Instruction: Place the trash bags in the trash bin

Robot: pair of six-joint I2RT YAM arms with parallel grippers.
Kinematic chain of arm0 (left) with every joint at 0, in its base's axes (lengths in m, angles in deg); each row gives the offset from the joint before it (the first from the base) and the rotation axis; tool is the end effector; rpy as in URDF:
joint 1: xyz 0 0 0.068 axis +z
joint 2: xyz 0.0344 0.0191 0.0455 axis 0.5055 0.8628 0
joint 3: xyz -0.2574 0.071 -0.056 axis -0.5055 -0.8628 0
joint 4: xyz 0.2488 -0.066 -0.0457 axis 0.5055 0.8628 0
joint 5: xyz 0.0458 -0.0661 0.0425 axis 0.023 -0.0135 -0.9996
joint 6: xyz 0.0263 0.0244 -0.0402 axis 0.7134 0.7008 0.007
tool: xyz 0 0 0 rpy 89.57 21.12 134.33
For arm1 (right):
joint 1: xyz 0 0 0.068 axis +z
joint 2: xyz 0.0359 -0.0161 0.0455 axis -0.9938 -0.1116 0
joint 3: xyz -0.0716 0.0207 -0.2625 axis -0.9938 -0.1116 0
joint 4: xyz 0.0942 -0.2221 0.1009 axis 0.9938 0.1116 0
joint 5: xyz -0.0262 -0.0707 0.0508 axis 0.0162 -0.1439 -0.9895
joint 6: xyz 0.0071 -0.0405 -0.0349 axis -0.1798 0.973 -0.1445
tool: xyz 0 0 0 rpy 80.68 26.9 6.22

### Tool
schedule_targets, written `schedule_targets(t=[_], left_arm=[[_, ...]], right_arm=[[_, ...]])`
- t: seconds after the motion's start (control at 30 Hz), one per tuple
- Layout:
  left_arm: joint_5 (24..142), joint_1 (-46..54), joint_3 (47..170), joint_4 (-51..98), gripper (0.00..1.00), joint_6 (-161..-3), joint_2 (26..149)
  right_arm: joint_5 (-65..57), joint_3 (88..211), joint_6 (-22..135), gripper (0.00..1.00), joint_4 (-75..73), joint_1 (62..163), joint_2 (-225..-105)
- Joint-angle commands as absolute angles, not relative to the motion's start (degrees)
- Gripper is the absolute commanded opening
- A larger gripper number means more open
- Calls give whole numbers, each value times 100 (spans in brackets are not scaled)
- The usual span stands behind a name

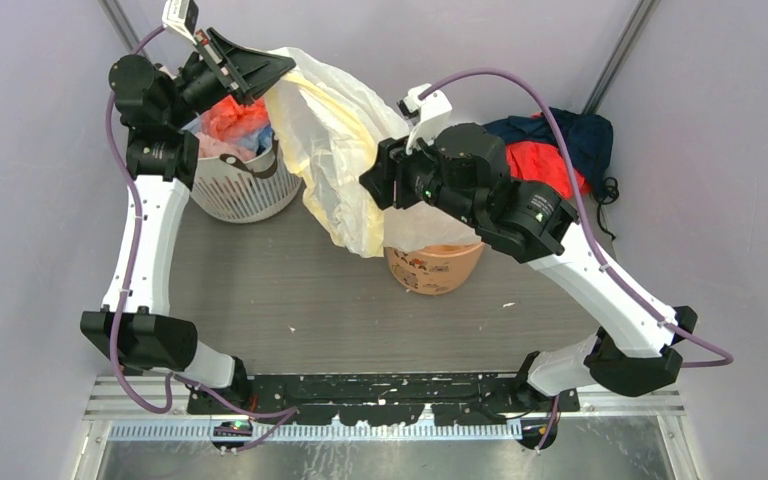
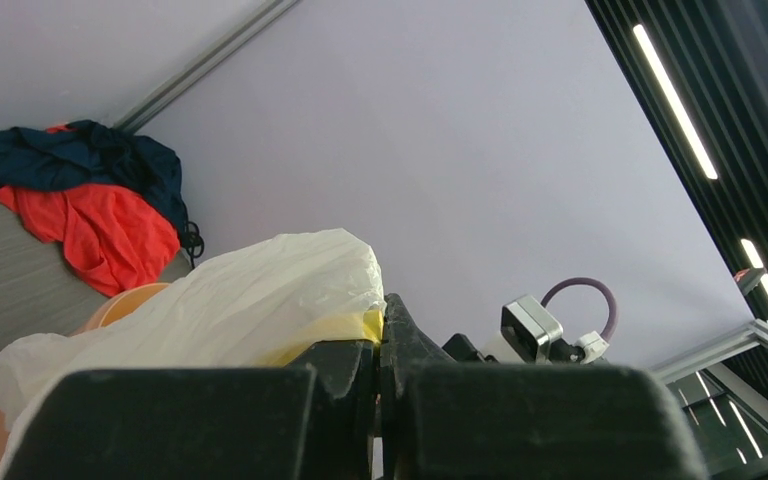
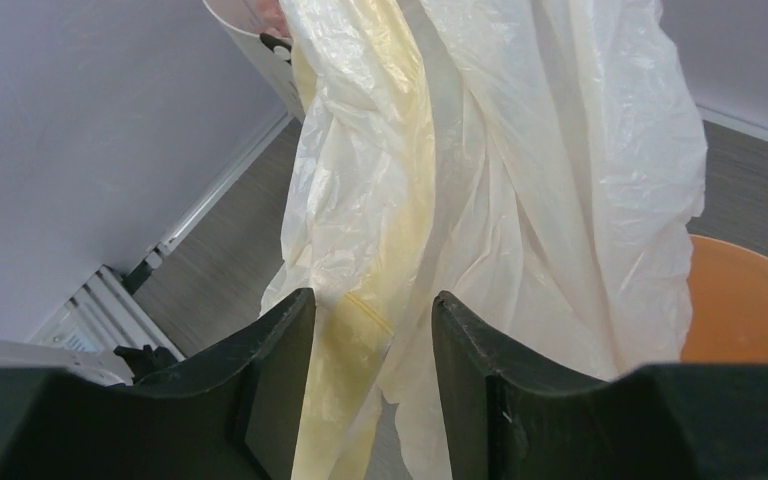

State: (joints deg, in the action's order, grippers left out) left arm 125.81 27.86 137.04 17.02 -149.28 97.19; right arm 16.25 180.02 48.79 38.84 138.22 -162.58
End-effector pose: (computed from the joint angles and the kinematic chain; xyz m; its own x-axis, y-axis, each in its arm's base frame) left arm 0.3028 -0.0409 0.5402 -0.6416 -0.5907 -0.4893 0.5455 0.0972 -0.8325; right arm 0.1596 0.2117 0.5135 -0.2973 0.0064 -0.9548 -0.6226 0.7569 0.1990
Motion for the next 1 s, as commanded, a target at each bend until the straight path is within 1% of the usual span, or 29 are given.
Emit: schedule_targets(t=[0.0, 0.2, 0.4, 0.67, 0.9, 0.97], left_arm=[[12438, 2799, 13881, 1579, 1, -14814, 9706], [12402, 2797, 13901, 1579, 1, -14826, 9714], [12389, 2797, 13858, 1581, 1, -14811, 9733], [12372, 2799, 13818, 1579, 0, -14802, 9759], [12361, 2801, 13880, 1565, 1, -14847, 9769], [12354, 2802, 13915, 1563, 0, -14865, 9773]], right_arm=[[1232, 17939, 4577, 53, 3550, 13800, -16267], [1074, 17962, 4424, 52, 3450, 13812, -16403], [568, 18042, 4260, 52, 3202, 13835, -16476], [481, 18137, 4142, 52, 3127, 14030, -16676], [1226, 18511, 4035, 52, 3500, 14274, -17188], [1305, 18528, 3932, 48, 3448, 14281, -17274]])
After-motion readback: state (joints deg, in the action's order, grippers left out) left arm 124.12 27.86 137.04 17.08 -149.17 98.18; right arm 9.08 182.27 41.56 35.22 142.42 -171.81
